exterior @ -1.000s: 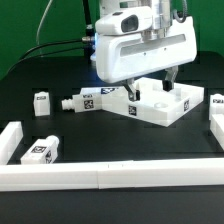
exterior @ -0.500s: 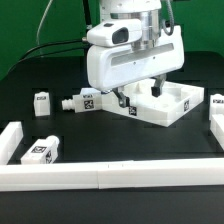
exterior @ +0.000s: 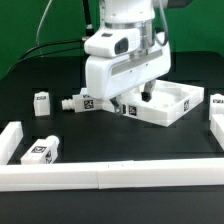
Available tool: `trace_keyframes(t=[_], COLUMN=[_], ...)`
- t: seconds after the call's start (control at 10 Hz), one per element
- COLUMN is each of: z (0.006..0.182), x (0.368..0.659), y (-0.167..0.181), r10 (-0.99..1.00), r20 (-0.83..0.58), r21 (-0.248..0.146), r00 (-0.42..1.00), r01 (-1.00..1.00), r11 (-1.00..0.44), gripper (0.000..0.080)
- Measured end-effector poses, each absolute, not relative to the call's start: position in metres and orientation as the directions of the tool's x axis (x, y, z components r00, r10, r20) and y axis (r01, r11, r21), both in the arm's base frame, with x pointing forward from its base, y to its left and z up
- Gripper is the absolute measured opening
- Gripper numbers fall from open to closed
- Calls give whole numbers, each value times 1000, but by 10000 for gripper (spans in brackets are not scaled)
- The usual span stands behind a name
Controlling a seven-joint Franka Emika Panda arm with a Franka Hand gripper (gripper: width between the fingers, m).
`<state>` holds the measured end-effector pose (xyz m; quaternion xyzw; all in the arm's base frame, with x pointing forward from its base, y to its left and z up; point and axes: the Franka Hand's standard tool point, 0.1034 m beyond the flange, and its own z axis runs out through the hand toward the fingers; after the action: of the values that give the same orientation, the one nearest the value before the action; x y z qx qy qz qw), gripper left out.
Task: Assemble square table
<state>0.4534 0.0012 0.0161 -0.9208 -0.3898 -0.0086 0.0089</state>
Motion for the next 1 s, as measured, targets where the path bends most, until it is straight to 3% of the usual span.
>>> trace_keyframes(t=[0.6, 0.7, 0.8, 1.0], z=[6, 6, 5, 5], x=[446, 446, 446, 446], y=[-2, -2, -2, -2], r10=[708, 708, 708, 708], r20=[12, 12, 11, 11], r21=[-14, -14, -14, -14], r00=[706, 706, 706, 706], r01=[709, 708, 708, 708], r11=[-705, -706, -706, -706], gripper=[649, 557, 557, 190])
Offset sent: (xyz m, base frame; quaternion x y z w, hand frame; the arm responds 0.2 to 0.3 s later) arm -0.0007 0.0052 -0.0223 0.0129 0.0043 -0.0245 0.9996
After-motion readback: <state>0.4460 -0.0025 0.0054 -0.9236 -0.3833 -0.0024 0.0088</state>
